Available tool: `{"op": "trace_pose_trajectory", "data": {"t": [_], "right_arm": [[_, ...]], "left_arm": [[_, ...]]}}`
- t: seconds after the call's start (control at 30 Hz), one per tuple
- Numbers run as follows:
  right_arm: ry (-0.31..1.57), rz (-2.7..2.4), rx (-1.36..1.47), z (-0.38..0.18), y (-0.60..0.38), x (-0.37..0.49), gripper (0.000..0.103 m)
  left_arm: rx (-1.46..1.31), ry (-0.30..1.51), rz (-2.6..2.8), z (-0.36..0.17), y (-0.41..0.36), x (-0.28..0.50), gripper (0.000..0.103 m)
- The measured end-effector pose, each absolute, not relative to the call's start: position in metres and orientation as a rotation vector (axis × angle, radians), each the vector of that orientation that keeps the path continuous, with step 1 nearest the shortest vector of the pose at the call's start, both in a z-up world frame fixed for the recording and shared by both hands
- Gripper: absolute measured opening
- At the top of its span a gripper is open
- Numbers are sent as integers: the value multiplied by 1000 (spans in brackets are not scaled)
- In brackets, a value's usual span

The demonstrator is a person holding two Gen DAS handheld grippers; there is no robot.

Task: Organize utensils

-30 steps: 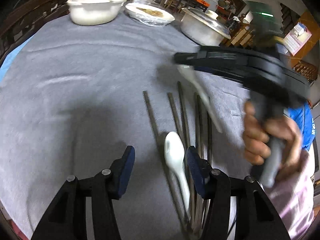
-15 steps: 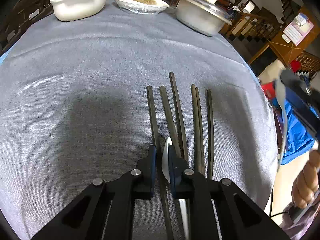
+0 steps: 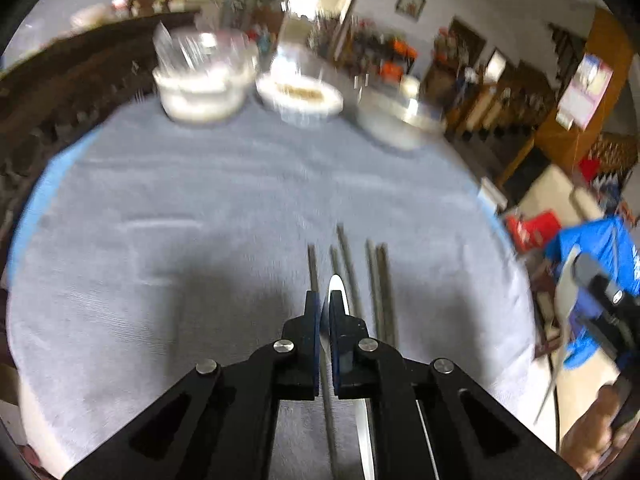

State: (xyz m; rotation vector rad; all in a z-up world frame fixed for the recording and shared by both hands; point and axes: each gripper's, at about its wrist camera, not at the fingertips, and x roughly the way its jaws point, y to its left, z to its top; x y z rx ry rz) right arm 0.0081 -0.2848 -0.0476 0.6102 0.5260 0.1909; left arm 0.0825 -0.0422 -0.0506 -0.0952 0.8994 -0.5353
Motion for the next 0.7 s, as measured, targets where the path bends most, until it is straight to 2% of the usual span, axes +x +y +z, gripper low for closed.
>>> {"op": "trace_pose_trajectory", "data": {"t": [0.13, 0.37, 0.7], "right_arm": [[416, 256, 661, -32, -259, -14, 33], [298, 327, 788, -35, -227, -40, 33], [324, 260, 816, -70, -211, -58, 33]], "left_arm": [[-128, 728, -532, -4, -24, 39, 4], [-122, 485, -478, 12, -28, -17, 4], [-117, 483, -399, -31, -23, -47, 4]]}}
